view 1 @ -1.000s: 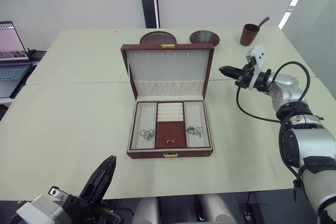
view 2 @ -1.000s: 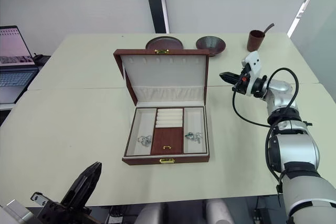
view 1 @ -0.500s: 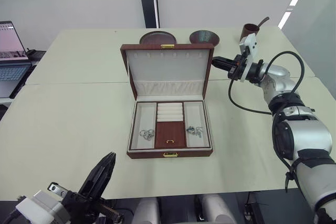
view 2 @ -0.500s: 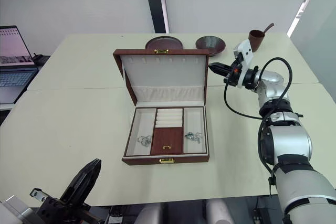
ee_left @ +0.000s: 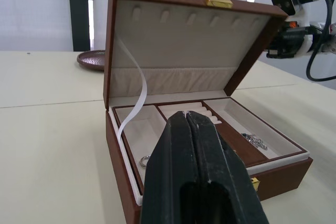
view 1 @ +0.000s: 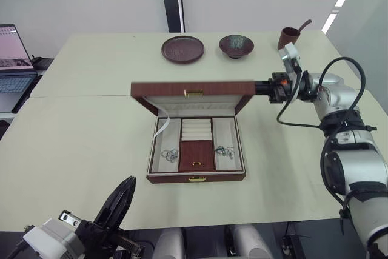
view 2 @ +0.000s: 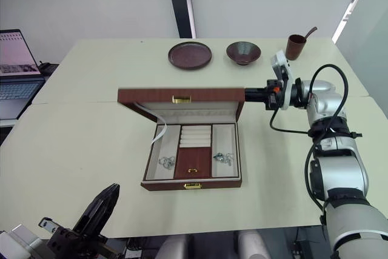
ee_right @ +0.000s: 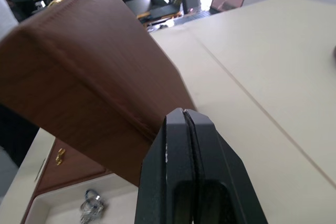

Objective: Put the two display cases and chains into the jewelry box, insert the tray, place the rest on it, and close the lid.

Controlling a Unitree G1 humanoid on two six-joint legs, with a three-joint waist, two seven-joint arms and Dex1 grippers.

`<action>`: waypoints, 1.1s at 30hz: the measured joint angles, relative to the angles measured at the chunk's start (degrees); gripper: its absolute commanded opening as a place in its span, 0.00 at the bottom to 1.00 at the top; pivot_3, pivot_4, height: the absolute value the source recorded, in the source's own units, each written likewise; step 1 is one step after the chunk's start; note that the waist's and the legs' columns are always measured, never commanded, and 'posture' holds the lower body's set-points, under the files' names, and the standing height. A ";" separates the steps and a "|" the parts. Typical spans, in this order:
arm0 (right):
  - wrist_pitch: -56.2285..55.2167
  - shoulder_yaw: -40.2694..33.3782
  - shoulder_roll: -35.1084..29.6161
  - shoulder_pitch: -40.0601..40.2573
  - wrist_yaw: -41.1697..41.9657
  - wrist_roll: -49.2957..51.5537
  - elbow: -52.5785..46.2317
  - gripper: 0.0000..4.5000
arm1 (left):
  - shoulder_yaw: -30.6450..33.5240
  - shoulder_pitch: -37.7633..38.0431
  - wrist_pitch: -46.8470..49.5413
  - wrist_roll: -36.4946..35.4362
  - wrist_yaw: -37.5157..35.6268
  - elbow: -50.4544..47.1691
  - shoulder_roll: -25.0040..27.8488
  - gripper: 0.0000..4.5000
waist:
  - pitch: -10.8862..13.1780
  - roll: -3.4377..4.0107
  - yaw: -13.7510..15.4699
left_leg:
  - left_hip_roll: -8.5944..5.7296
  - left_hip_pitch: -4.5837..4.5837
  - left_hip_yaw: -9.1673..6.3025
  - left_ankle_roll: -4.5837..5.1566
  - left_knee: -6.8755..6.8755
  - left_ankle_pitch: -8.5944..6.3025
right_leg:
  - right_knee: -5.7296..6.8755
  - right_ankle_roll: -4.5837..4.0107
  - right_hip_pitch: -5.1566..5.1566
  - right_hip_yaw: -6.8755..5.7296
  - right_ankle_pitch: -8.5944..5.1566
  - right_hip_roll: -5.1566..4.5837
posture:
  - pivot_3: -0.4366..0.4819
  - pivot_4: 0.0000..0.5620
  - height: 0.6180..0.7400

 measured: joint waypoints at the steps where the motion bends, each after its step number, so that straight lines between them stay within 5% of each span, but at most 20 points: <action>1: 1.15 1.91 -1.76 2.15 0.05 0.84 -3.42 0.00 | -0.03 -0.11 0.00 0.07 0.20 0.01 0.08 0.00 | 0.00 0.00 0.05 | 0.00 0.00 0.00 0.00 0.00 0.00 | 0.00 0.01 0.00 0.00 0.00 0.00 | 0.48 0.27 1.00; 12: 0.68 -0.65 -5.20 6.28 -5.01 2.04 -6.59 0.00 | 4.87 -5.17 4.43 -4.78 4.15 0.12 4.97 0.00 | 0.01 0.01 0.07 | 0.05 0.02 -0.08 0.00 0.02 0.00 | 0.02 0.00 0.02 -0.05 0.00 0.12 | 0.48 0.27 1.00; 21: 0.84 -9.17 -8.22 18.62 -12.45 4.39 -8.81 0.48 | 19.95 -20.42 20.97 -13.65 13.84 12.06 18.34 0.00 | -0.01 0.05 1.25 | 0.01 0.04 -0.08 0.00 0.05 0.01 | 0.06 0.01 0.06 -0.08 0.02 0.04 | 0.48 0.27 1.00; 24: -0.15 -11.86 -9.28 23.50 -14.99 4.52 -11.33 0.65 | 20.66 -25.06 23.72 -15.29 12.52 16.86 20.27 0.13 | -0.01 0.05 1.29 | -0.02 0.04 -0.10 0.00 0.04 0.01 | 0.07 0.03 0.07 -0.11 0.04 0.00 | 0.48 0.27 1.00; 29: -0.20 -14.98 -9.36 33.57 -19.37 5.84 -19.63 1.00 | 20.53 -33.49 26.66 -13.62 5.38 30.25 24.93 0.48 | -0.04 0.09 1.28 | 0.03 0.07 -0.15 0.00 0.02 0.01 | 0.13 0.01 0.06 -0.16 0.04 0.09 | 0.48 0.27 1.00; 33: -0.72 -16.71 -9.28 40.18 -21.88 6.69 -23.83 1.00 | 18.05 -44.83 26.64 -9.03 -1.35 44.74 28.73 0.77 | -0.06 0.08 1.32 | 0.02 0.09 -0.15 -0.01 0.03 0.01 | 0.11 0.01 0.09 -0.16 0.04 0.11 | 0.48 0.27 1.00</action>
